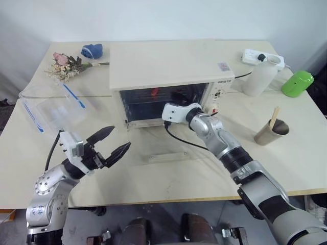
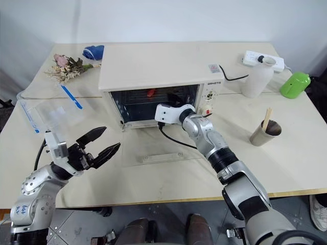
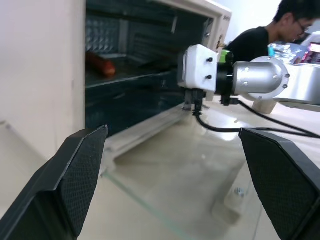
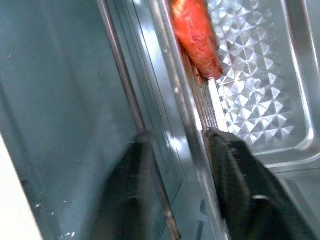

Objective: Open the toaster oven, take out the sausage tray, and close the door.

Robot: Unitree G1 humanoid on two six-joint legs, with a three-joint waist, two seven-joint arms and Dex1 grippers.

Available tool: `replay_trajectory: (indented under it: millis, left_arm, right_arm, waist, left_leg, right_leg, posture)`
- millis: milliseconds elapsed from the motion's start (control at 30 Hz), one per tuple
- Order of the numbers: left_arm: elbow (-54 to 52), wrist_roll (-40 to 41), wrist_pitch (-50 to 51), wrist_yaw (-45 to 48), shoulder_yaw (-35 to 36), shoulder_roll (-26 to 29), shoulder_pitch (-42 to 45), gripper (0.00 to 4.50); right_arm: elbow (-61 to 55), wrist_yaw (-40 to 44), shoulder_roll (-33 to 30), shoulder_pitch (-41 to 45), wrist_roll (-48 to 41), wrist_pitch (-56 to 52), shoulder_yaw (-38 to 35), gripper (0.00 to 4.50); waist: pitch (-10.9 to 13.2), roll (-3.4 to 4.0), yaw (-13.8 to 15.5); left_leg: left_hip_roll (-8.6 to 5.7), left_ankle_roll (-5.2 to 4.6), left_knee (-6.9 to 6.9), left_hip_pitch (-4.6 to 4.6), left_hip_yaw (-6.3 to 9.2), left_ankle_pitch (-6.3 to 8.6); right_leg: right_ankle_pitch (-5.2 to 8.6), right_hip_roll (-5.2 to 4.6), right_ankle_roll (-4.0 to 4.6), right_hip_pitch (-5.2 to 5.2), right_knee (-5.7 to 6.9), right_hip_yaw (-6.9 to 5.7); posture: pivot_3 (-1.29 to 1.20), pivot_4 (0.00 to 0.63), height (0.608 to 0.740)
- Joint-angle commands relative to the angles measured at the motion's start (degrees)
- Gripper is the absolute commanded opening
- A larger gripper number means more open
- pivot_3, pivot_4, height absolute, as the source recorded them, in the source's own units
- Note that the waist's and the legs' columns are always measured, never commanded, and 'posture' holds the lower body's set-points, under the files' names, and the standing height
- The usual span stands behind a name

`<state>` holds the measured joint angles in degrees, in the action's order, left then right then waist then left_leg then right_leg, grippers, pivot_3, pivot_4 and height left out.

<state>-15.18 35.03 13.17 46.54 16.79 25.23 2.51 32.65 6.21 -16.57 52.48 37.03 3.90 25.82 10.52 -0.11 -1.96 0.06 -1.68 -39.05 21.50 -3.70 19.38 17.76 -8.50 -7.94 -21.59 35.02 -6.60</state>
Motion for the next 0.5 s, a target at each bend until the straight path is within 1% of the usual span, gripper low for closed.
replay_trajectory:
  millis: [33, 67, 100, 267, 400, 500]
  left_arm:
    - [3.18, -0.72, 0.01, 0.31, -1.98, 0.71, 5.15, 4.50]
    - [4.13, -0.66, -0.01, 0.69, -2.47, 0.74, 6.48, 4.50]
    - [4.88, -0.79, -0.05, 0.80, -2.89, 0.79, 7.56, 4.50]
    - [10.37, -0.83, -0.46, 2.01, -4.29, 0.83, 15.33, 4.50]
    - [13.80, -0.60, -0.36, 2.08, -3.60, 0.92, 19.51, 4.50]
    - [15.80, -0.40, -0.53, 2.28, -2.77, 1.29, 21.51, 4.50]
  right_arm:
    - [-1.33, -0.70, 0.99, 1.30, 0.93, 0.95, 0.39, 0.24]
    - [-1.49, -0.68, 1.24, 1.24, 0.83, 0.96, 0.10, 0.12]
    - [-1.61, -0.70, 1.27, 1.29, 1.11, 1.08, 0.09, 0.10]
    - [-2.40, -1.44, 1.42, 1.98, 1.66, 2.25, -0.53, 0.10]
    - [-3.45, -1.09, 0.96, 2.23, 1.92, 3.72, -0.64, 0.10]
    - [-6.50, 0.28, 0.27, 1.14, 1.48, 5.37, -0.60, 0.10]
  waist:
    - [-0.02, -0.03, -0.01]
    - [-0.04, -0.07, -0.05]
    - [-0.04, -0.07, -0.08]
    - [-0.04, -0.07, -0.21]
    - [-0.03, -0.07, -0.40]
    - [-0.02, -0.09, -0.42]
  left_leg:
    - [0.02, 0.02, 0.00, 0.00, -0.01, -0.02]
    - [0.02, 0.03, -0.01, -0.01, 0.00, -0.02]
    - [0.03, 0.03, -0.01, -0.01, -0.01, -0.02]
    - [0.03, 0.04, 0.05, 0.00, 0.02, -0.02]
    - [0.02, 0.03, 0.09, 0.01, 0.02, -0.02]
    - [0.03, 0.04, 0.07, 0.03, 0.05, -0.02]
  right_leg:
    - [0.00, 0.02, 0.00, 0.00, -0.02, -0.01]
    - [0.00, 0.03, 0.00, 0.01, 0.01, -0.01]
    - [0.00, 0.04, 0.00, 0.01, -0.01, -0.01]
    - [0.00, 0.05, 0.00, 0.00, 0.00, -0.05]
    - [0.00, 0.04, 0.00, -0.01, -0.04, -0.08]
    - [0.00, 0.05, -0.01, 0.00, -0.04, -0.10]
  posture:
    - [0.00, 0.150, 0.740]
    - [0.00, 0.150, 0.740]
    - [0.00, 0.150, 0.740]
    - [0.00, 0.150, 0.740]
    - [0.00, 0.150, 0.740]
    - [0.00, 0.150, 0.740]
